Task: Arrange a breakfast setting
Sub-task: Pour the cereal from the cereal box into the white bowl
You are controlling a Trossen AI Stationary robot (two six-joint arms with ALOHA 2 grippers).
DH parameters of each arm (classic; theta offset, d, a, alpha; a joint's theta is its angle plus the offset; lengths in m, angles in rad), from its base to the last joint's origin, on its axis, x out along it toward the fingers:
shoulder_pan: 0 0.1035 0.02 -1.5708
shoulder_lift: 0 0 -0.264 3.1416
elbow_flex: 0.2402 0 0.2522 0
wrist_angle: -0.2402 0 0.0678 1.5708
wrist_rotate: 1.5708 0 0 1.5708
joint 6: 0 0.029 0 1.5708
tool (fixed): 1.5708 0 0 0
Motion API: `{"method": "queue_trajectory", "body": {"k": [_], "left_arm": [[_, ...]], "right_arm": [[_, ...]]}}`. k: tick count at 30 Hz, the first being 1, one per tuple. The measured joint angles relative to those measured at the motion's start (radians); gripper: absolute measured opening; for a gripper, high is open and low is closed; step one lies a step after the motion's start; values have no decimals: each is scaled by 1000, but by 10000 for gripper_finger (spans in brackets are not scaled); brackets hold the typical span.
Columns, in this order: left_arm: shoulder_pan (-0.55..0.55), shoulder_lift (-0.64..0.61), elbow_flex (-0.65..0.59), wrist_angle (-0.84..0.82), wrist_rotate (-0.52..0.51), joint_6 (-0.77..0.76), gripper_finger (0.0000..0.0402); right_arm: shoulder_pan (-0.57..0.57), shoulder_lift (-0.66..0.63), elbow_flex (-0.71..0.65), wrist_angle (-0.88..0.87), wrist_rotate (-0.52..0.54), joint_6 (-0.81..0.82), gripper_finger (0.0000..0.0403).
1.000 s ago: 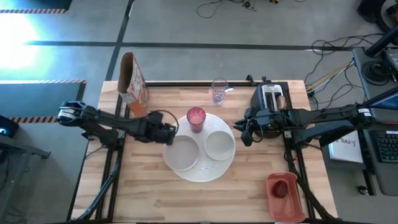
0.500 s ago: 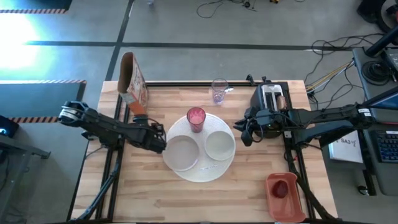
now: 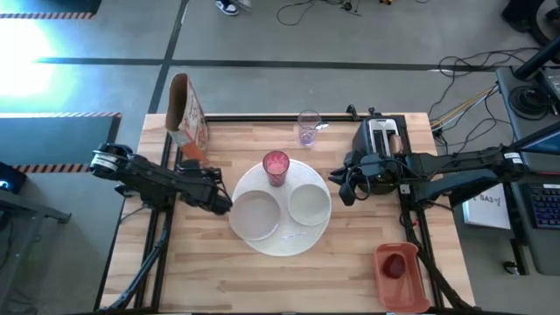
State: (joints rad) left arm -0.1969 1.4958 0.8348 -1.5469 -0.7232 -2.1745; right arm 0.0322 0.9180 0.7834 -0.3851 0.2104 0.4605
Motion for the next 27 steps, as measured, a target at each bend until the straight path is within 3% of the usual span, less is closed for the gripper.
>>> {"method": "queue_trajectory", "body": {"k": [4,10,27], "left_arm": [[20,0,-90,39,-89,-86,327],[49,39,-79,76,-182,-99,327],[123,68,-178,159,-315,-163,327]], "right_arm": [[0,0,0,0,0,0,82],[0,0,0,0,0,0,82],[0,0,0,0,0,0,82]]}}
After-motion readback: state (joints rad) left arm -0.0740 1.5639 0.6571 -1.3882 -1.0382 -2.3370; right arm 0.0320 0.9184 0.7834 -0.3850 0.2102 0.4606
